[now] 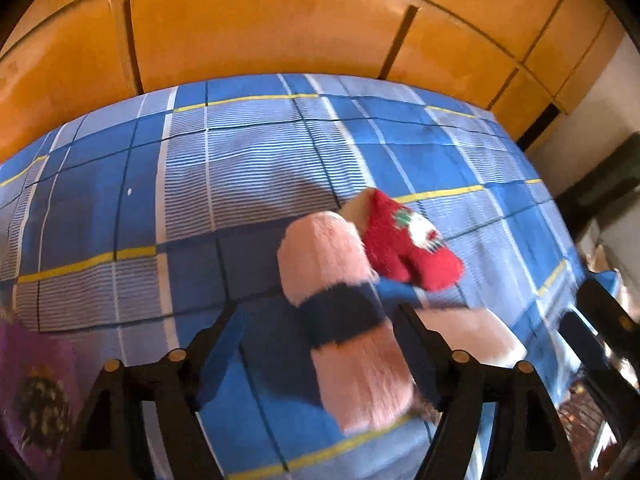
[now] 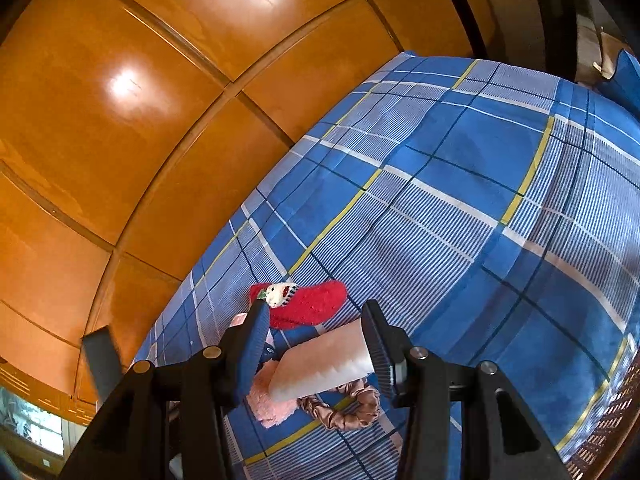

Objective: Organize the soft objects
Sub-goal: 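Reach the left tool to the pink towel roll and grasp its navy band, then grasp the brown satin scrunchie with the right tool while the left lifts the towel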

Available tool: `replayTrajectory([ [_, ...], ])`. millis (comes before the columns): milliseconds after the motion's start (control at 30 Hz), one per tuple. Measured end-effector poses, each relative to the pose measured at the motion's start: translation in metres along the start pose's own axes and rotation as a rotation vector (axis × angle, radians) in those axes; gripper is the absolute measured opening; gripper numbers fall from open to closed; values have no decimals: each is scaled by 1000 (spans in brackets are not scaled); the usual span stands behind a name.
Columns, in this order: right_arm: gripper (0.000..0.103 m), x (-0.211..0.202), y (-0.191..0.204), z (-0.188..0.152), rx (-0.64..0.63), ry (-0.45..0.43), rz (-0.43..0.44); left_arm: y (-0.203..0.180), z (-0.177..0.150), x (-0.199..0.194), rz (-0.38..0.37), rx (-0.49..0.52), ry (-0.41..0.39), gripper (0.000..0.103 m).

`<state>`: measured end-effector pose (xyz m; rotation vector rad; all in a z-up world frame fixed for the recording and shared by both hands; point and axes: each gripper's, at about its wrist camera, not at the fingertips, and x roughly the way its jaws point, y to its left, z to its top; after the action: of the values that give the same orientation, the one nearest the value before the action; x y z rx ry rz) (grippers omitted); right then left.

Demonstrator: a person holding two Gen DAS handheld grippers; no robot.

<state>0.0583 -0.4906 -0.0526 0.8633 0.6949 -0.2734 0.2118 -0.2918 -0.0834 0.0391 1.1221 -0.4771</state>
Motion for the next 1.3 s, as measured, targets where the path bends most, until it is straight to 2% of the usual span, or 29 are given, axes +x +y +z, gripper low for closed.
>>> replayTrajectory([
  [133,48,1,0,0,-5,6,0,7,4,20,-18,-40,34,79],
  [200,48,1,1,0,-8,6,-1,8,3,19,-24,-28,15,76],
  [267,48,1,1,0,-12,3,-5,7,-1,16,-45,-10,8,62],
  [300,48,1,1,0,-12,3,-6,8,-4,14,-59,-4,5,58],
  [367,48,1,1,0,-14,-3,-10,8,-11,8,-85,2,3,42],
  [533,48,3,0,0,-18,2,-21,7,-33,-9,-62,90,-8,38],
  [700,48,10,4,-1,-45,37,-36,23,-62,-29,-62,98,-9,38],
  [800,48,24,10,-5,-89,150,-45,29,-84,-43,-52,134,-17,38],
  [900,48,40,19,-14,-152,302,-73,32,-103,-53,-43,173,-34,38],
  [967,51,48,29,-22,-242,387,-112,32,-113,-58,-39,197,-48,38],
  [1100,67,59,48,-33,-421,460,-180,38,-124,-63,-46,197,-58,39],
  [1167,68,65,56,-40,-505,523,-216,41,-127,-63,-59,180,-55,40],
  [1300,68,69,63,-56,-596,632,-246,45,-133,-61,-86,152,-47,40],
])
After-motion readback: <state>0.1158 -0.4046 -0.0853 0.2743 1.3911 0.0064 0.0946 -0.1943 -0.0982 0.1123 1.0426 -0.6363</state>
